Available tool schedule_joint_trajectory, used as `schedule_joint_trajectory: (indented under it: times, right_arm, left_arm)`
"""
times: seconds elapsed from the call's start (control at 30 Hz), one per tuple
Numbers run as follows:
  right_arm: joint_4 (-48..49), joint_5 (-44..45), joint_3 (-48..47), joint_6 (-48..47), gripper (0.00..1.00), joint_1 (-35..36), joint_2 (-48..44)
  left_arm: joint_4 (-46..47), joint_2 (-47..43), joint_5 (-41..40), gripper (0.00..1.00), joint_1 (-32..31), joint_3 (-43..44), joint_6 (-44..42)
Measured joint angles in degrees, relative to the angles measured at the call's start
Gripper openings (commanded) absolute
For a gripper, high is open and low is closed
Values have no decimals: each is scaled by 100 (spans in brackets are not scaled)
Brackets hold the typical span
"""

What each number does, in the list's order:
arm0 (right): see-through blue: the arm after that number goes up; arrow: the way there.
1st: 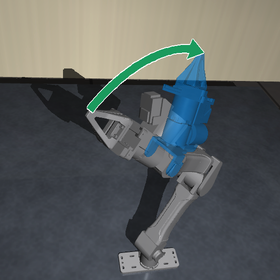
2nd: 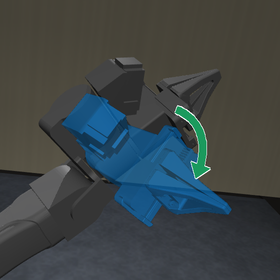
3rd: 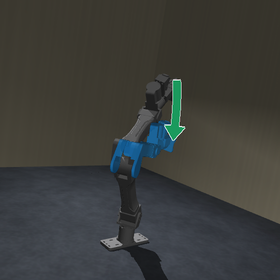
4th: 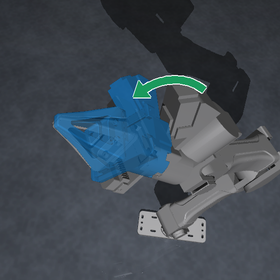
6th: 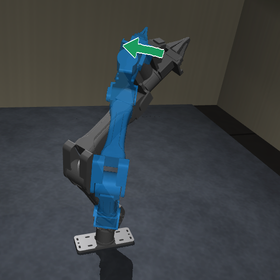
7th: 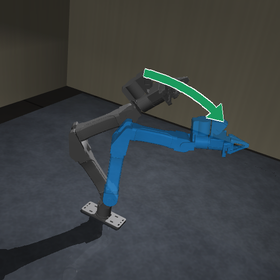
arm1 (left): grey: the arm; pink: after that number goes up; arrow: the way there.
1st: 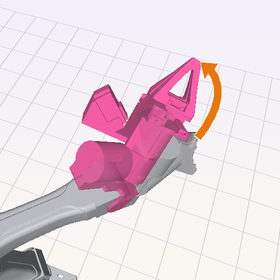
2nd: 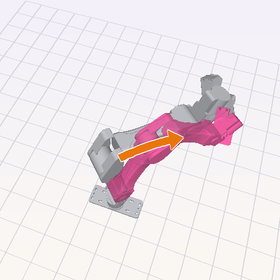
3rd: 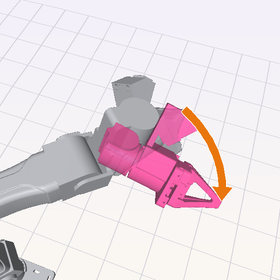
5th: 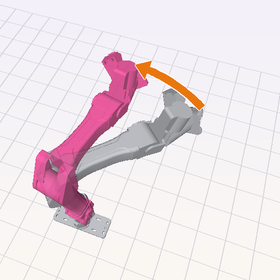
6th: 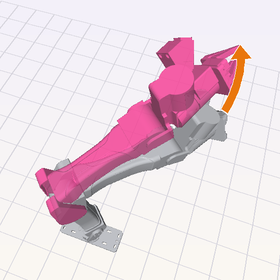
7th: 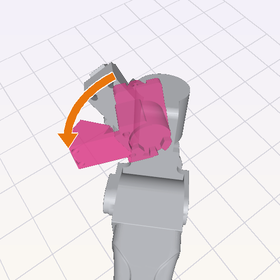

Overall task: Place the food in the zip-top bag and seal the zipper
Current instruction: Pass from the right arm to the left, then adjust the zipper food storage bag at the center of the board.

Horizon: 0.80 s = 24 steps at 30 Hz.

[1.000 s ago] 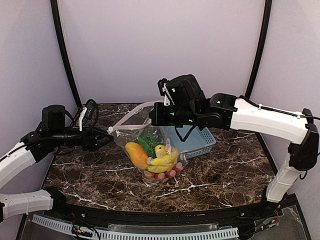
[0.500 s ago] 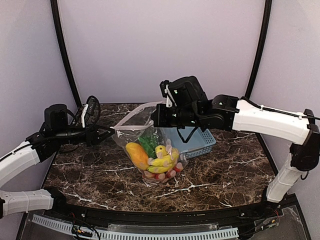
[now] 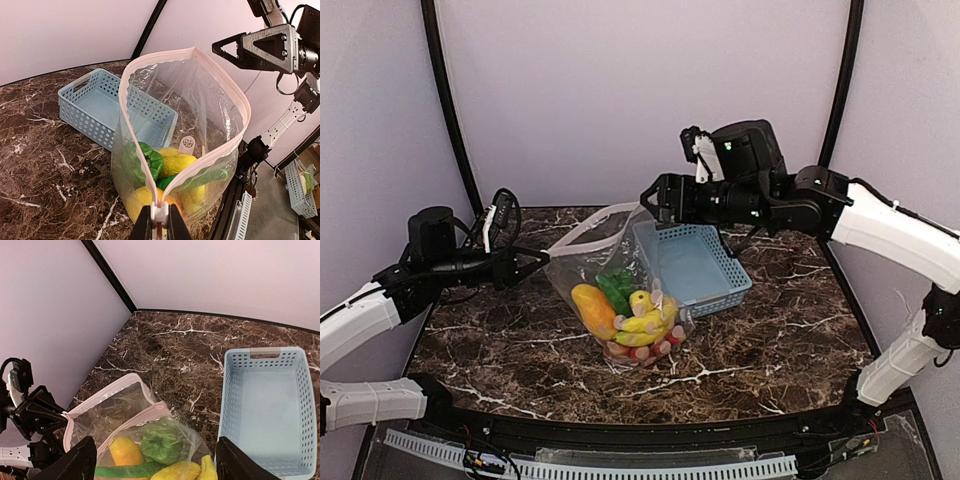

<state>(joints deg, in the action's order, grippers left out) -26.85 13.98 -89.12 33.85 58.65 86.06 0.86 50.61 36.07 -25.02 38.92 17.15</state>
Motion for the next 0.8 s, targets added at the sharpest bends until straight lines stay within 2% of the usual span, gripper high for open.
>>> schedule_joint_trajectory:
  times: [0.13, 0.33, 0.63, 0.8]
  right_arm:
    - [-35, -382, -17, -267, 77, -461, -162]
    - [-35, -1137, 7, -710, 71, -905, 66]
    - [748, -2804, 798, -1569, 62, -1368, 50]
    - [957, -3390, 890, -1814, 55, -1705, 52]
  left_arm:
    - [20, 0, 59, 1, 0, 2, 0]
    - [31, -9, 96, 1, 0, 2, -2]
    - [-33, -48, 114, 1, 0, 2, -48]
    - [-42, -48, 129, 1, 0, 2, -66]
